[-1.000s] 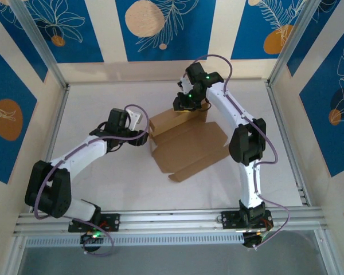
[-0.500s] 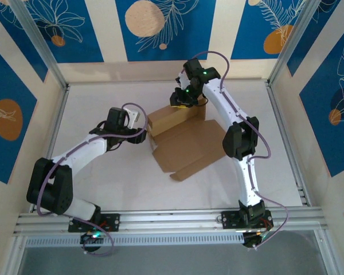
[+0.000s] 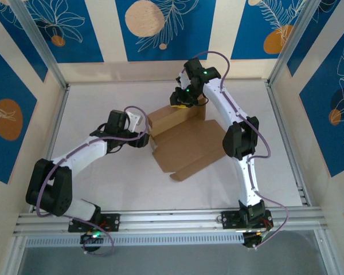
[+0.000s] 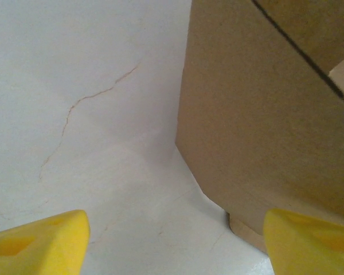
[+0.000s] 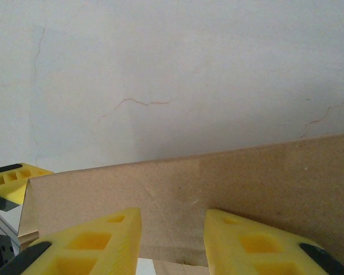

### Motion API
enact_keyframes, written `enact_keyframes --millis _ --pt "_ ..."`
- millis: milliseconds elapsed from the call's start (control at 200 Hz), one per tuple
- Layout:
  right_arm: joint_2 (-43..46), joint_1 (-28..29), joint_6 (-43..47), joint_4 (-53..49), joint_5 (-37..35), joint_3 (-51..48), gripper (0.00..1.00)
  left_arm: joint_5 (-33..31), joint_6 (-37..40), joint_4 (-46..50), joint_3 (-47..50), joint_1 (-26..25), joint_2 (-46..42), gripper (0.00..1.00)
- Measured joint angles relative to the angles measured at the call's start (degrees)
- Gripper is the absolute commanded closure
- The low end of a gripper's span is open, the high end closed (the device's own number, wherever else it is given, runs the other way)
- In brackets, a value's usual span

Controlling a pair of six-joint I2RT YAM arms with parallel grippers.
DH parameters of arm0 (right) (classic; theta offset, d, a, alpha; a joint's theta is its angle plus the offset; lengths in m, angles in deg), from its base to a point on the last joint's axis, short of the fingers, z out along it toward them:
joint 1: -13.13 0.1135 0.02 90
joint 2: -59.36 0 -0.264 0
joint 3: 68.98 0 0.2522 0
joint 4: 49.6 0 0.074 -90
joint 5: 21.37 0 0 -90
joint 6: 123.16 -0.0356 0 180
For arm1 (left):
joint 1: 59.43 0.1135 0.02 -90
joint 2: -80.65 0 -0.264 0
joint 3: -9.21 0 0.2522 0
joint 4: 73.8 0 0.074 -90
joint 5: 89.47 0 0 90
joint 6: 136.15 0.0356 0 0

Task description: Fold the paper box

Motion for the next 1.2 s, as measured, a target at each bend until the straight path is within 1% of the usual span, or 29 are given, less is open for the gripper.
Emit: enact_keyframes --millis 270,410,555,810,1110,1200 --pt "0.0 0.02 0.0 0.02 0.0 0.0 0.63 -1.16 0.39 -2.27 -1.95 -2.1 3.87 0.19" --pt "0.04 0.07 0.0 0.28 0.0 -0.44 0.64 -3.39 0.13 -3.96 -3.19 -3.28 5.66 0.19" --pt "0.66 0.07 0.0 1.46 0.2 -2.01 0.64 -6.71 -0.92 -5.49 -3.91 -4.04 6.97 0.21" --pt "2.82 0.07 -0.11 3.74 0.33 -5.99 0.64 -12.13 -1.27 -8.11 -5.2 -5.35 9.68 0.2" --pt "3.8 -0.11 -0.46 5.14 0.48 -7.56 0.64 -21.16 -0.2 -13.11 -5.86 -6.93 12.22 0.2" --pt "3.8 -0.24 -0.46 4.92 1.05 -7.56 0.64 -23.78 0.44 -14.47 -6.51 -7.1 13.35 0.23"
